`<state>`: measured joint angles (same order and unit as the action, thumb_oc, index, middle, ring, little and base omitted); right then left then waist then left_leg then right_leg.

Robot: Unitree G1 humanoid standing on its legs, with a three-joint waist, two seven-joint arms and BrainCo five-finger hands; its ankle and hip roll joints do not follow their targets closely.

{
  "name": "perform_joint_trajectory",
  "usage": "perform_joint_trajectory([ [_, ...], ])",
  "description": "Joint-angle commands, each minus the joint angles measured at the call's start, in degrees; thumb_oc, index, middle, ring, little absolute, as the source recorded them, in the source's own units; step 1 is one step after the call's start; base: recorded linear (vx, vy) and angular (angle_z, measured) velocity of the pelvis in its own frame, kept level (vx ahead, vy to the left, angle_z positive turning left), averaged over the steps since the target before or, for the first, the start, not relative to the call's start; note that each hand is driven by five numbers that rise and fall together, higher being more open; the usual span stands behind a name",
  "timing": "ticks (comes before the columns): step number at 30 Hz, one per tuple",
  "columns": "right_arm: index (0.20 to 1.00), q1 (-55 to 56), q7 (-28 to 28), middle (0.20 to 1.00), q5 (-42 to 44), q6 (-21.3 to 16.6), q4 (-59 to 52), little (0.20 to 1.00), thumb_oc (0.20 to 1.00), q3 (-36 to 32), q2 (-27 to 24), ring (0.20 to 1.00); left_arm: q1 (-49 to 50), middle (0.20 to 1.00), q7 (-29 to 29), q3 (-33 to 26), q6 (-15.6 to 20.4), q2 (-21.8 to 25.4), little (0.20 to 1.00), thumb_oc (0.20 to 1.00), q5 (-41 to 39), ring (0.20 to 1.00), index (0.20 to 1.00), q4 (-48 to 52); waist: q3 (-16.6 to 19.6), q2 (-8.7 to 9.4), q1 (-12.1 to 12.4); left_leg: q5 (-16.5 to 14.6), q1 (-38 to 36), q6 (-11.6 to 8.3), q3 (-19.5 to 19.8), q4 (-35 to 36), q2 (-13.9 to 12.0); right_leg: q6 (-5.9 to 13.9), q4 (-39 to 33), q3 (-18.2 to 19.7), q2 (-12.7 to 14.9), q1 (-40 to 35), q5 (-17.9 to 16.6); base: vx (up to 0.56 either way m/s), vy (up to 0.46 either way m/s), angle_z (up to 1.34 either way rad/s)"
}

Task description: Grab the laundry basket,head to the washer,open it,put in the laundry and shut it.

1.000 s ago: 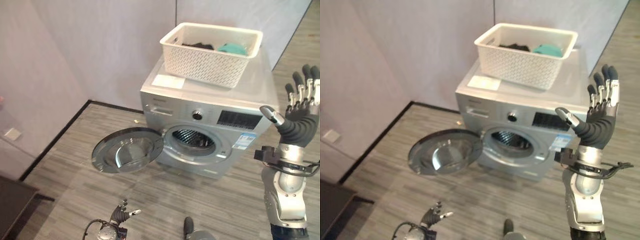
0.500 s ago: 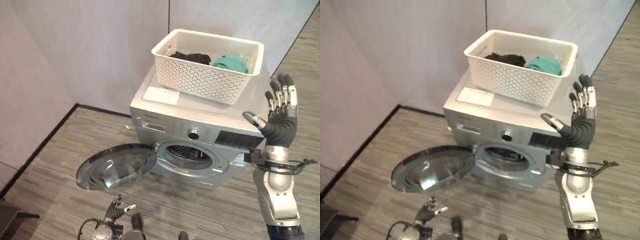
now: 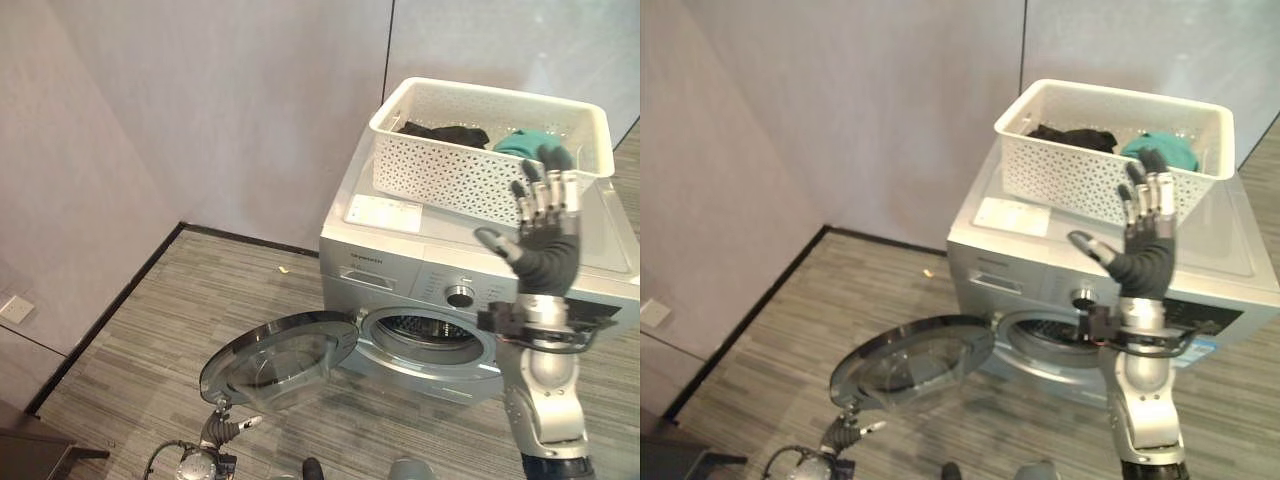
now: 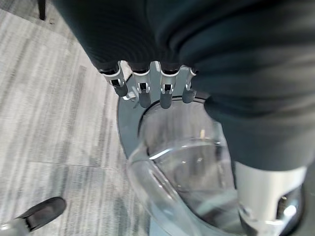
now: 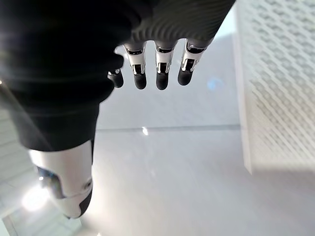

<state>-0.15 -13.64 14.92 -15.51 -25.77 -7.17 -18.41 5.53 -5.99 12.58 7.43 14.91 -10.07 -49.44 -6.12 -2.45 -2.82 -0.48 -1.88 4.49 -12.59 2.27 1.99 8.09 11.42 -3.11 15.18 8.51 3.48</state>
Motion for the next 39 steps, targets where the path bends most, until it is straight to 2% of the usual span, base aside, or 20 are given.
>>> perform_joint_trajectory([
  [1, 1.000, -1.69, -3.84, 1.000, -1.84, -3.94, -3.51, 1.000, 1.000, -7.91, -1.25, 1.000, -4.61, 1.000, -1.36, -0.24, 2.33, 0.02, 1.000, 1.000, 1.37, 1.000, 1.000, 0.95, 1.22, 0.85, -1.24, -8.76, 1.49, -2.13, 3.55, -8.45, -2.23, 2.44, -7.28, 1.14, 0.75, 0.26, -9.58, 0.06, -0.056, 0.01],
  [2, 1.000, -1.69, -3.84, 1.000, -1.85, -3.93, -3.52, 1.000, 1.000, -7.92, -1.24, 1.000, -4.62, 1.000, -1.36, -0.23, 2.33, 0.02, 1.000, 1.000, 1.37, 1.000, 1.000, 0.95, 1.20, 0.85, -1.26, -8.77, 1.48, -2.12, 3.58, -8.47, -2.23, 2.45, -7.35, 1.10, 0.75, 0.20, -9.61, 0.10, -0.128, 0.11],
  [5, 1.000, -1.65, -5.93, 1.000, -2.01, -3.63, -2.81, 1.000, 1.000, -13.05, -3.19, 1.000, -5.57, 1.000, -1.61, -0.03, 2.17, -0.18, 1.000, 1.000, 1.09, 1.000, 1.000, 1.87, 2.02, 3.25, -1.50, -9.36, 0.87, -2.73, 5.03, -8.45, -1.56, 3.24, -9.37, 2.93, 0.39, -1.01, -10.82, 0.08, -0.101, 0.36],
  [7, 1.000, -1.81, -5.11, 1.000, -1.17, -3.23, -2.96, 1.000, 1.000, -14.63, -4.82, 1.000, -5.55, 1.000, -1.22, 0.15, 1.80, -0.33, 1.000, 1.000, 0.97, 1.000, 1.000, 1.68, 2.87, 4.36, -1.16, -9.20, 0.77, -3.22, 5.92, -8.30, -1.51, 3.43, -9.06, 3.40, 0.02, -1.75, -10.13, 0.09, -0.111, 0.25],
  [11, 1.000, -4.48, -2.35, 1.000, 1.27, -3.15, -2.35, 1.000, 1.000, -16.64, -12.07, 1.000, -4.70, 1.000, -0.19, -0.09, 1.26, -0.23, 1.000, 1.000, 0.76, 1.000, 1.000, 1.45, 4.62, 4.77, -0.13, -8.17, 0.38, -4.59, 7.71, -6.84, -3.52, 2.71, -8.89, 0.73, -1.51, -2.81, -8.06, 0.08, -0.126, 0.19],
  [12, 1.000, -4.51, -2.35, 1.000, 1.30, -3.19, -2.29, 1.000, 1.000, -16.63, -12.13, 1.000, -4.69, 1.000, -0.19, -0.09, 1.24, -0.26, 1.000, 1.000, 0.76, 1.000, 1.000, 1.47, 4.61, 4.71, -0.20, -8.14, 0.36, -4.61, 7.78, -6.80, -3.55, 2.70, -8.93, 0.64, -1.53, -2.88, -8.07, 0.06, -0.088, 0.18],
  [13, 1.000, -5.68, -2.10, 1.000, 1.67, -3.24, -1.71, 1.000, 1.000, -17.13, -14.57, 1.000, -4.25, 1.000, 0.33, 0.15, 1.12, -0.09, 1.000, 1.000, 0.72, 1.000, 1.000, 2.10, 5.09, 4.82, 0.21, -7.89, 0.13, -4.87, 8.14, -6.22, -3.94, 2.61, -9.66, -0.27, -1.84, -3.65, -7.75, 0.08, -0.113, 0.24],
  [14, 1.000, -9.11, -2.63, 1.000, 2.38, -2.90, 1.57, 1.000, 1.000, -17.12, -20.65, 1.000, -3.44, 1.000, 1.46, 0.91, 1.01, 0.60, 1.000, 1.000, 0.82, 1.000, 1.000, 2.43, 6.04, 5.42, 1.33, -7.31, -0.36, -5.49, 8.80, -5.07, -4.72, 2.36, -11.09, -1.55, -2.52, -4.95, -7.11, 0.09, -0.145, 0.24],
  [15, 1.000, -10.39, -2.12, 1.000, 3.52, -2.33, 4.55, 1.000, 1.000, -15.99, -24.14, 1.000, -3.05, 1.000, 2.03, 1.37, 0.99, 0.84, 1.000, 1.000, 0.76, 1.000, 1.000, 2.83, 6.19, 5.50, 1.68, -6.88, -0.73, -5.84, 9.12, -4.34, -5.13, 2.18, -11.74, -2.18, -2.87, -5.60, -6.97, 0.07, -0.130, 0.17],
  [17, 1.000, -14.32, -0.36, 1.000, 5.72, -0.39, 12.24, 1.000, 1.000, -11.73, -32.50, 1.000, -2.36, 1.000, 2.96, 2.18, 0.75, 1.27, 1.000, 1.000, 0.21, 1.000, 1.000, 3.28, 6.45, 5.78, 2.54, -5.92, -1.37, -6.53, 9.42, -2.82, -5.80, 1.82, -12.92, -3.00, -3.43, -6.70, -6.70, 0.03, -0.069, 0.27],
  [18, 1.000, -14.51, -0.35, 1.000, 5.76, -0.47, 12.40, 1.000, 1.000, -11.58, -32.60, 1.000, -2.36, 1.000, 2.95, 2.12, 0.75, 1.20, 1.000, 1.000, 0.22, 1.000, 1.000, 3.28, 6.41, 5.72, 2.48, -5.90, -1.42, -6.54, 9.42, -2.77, -5.82, 1.82, -12.95, -3.01, -3.44, -6.74, -6.71, 0.02, -0.063, 0.24],
  [19, 1.000, -18.03, 2.09, 1.000, 4.83, 2.50, 19.71, 1.000, 1.000, -6.18, -41.09, 1.000, -1.71, 1.000, 3.91, 3.15, 0.82, 1.89, 1.000, 1.000, -0.74, 1.000, 1.000, 4.05, 6.64, 6.36, 3.47, -5.12, -1.82, -7.10, 9.21, -1.63, -6.24, 1.62, -13.88, -3.79, -3.73, -7.51, -6.63, 0.01, -0.049, 0.03],
  [22, 1.000, -23.28, 6.03, 1.000, 2.94, 5.87, 30.63, 1.000, 1.000, 3.41, -49.36, 1.000, -1.40, 1.000, 5.08, 4.47, 0.73, 2.59, 1.000, 1.000, -2.25, 1.000, 1.000, 4.43, 6.54, 7.11, 4.50, -4.14, -2.07, -7.76, 9.10, -0.56, -6.88, 1.31, -14.49, -4.77, -4.10, -8.07, -6.46, 0.00, -0.042, 0.06],
  [24, 1.000, -26.36, 7.78, 1.000, 1.94, 7.18, 34.30, 1.000, 1.000, 7.84, -51.50, 1.000, -1.19, 1.000, 5.65, 4.35, 0.51, 2.44, 1.000, 1.000, -2.70, 1.000, 1.000, 4.58, 6.45, 6.94, 4.31, -3.87, -2.15, -7.96, 8.98, -0.22, -7.05, 1.20, -14.54, -4.90, -4.26, -8.12, -6.34, 0.00, -0.021, 0.10],
  [25, 1.000, -32.39, 10.10, 1.000, 0.22, 8.96, 41.37, 1.000, 1.000, 15.12, -54.93, 1.000, -1.24, 1.000, 6.33, 5.19, 0.37, 2.62, 1.000, 1.000, -3.38, 1.000, 1.000, 3.80, 6.20, 7.08, 4.48, -3.36, -2.13, -8.30, 8.98, 0.21, -7.33, 0.95, -14.57, -5.08, -4.49, -8.15, -6.19, 0.00, -0.023, 0.05],
  [27, 1.000, -35.09, 10.63, 1.000, -0.84, 9.68, 45.24, 1.000, 1.000, 18.38, -55.82, 1.000, -1.30, 1.000, 6.43, 5.74, 0.36, 2.96, 1.000, 1.000, -3.40, 1.000, 1.000, 3.51, 6.08, 7.28, 4.71, -3.17, -2.07, -8.44, 9.03, 0.34, -7.48, 0.87, -14.68, -5.32, -4.58, -8.20, -6.13, 0.00, -0.009, 0.02],
  [28, 1.000, -41.43, 12.19, 1.000, -2.88, 10.51, 51.30, 1.000, 1.000, 25.74, -56.20, 1.000, -1.02, 1.000, 6.85, 5.98, 0.29, 2.95, 1.000, 1.000, -3.56, 1.000, 1.000, 3.27, 6.01, 7.03, 4.60, -2.93, -2.12, -8.63, 8.98, 0.61, -7.73, 0.78, -14.80, -5.69, -4.74, -8.34, -6.01, 0.00, 0.000, 0.00],
  [31, 1.000, -46.06, 13.70, 1.000, -5.67, 11.36, 57.36, 1.000, 1.000, 31.68, -56.42, 1.000, -0.96, 1.000, 7.26, 6.11, 0.39, 3.37, 1.000, 1.000, -4.15, 1.000, 1.000, 2.86, 5.82, 7.24, 5.04, -2.75, -1.92, -8.85, 9.23, 0.58, -8.10, 0.59, -14.76, -5.99, -4.96, -8.41, -5.71, 0.01, -0.011, 0.00],
  [32, 1.000, -50.06, 15.06, 1.000, -7.63, 11.96, 61.27, 1.000, 1.000, 36.32, -56.76, 1.000, -0.78, 1.000, 7.54, 6.32, 0.41, 3.68, 1.000, 1.000, -4.44, 1.000, 1.000, 3.09, 5.67, 7.40, 5.24, -2.58, -1.60, -9.05, 9.57, 0.50, -8.32, 0.40, -14.57, -6.20, -5.13, -8.31, -5.42, 0.05, -0.040, 0.01],
  [39, 1.000, -58.53, 16.25, 1.000, -10.87, 12.25, 69.59, 1.000, 1.000, 44.85, -54.80, 1.000, -0.87, 1.000, 7.80, 6.43, 0.39, 3.84, 1.000, 1.000, -5.35, 1.000, 1.000, 2.23, 4.70, 7.73, 5.81, -2.05, -0.53, -9.56, 10.44, 0.37, -9.18, -0.10, -14.45, -7.29, -5.75, -8.08, -4.76, 0.04, -0.036, 0.05],
])
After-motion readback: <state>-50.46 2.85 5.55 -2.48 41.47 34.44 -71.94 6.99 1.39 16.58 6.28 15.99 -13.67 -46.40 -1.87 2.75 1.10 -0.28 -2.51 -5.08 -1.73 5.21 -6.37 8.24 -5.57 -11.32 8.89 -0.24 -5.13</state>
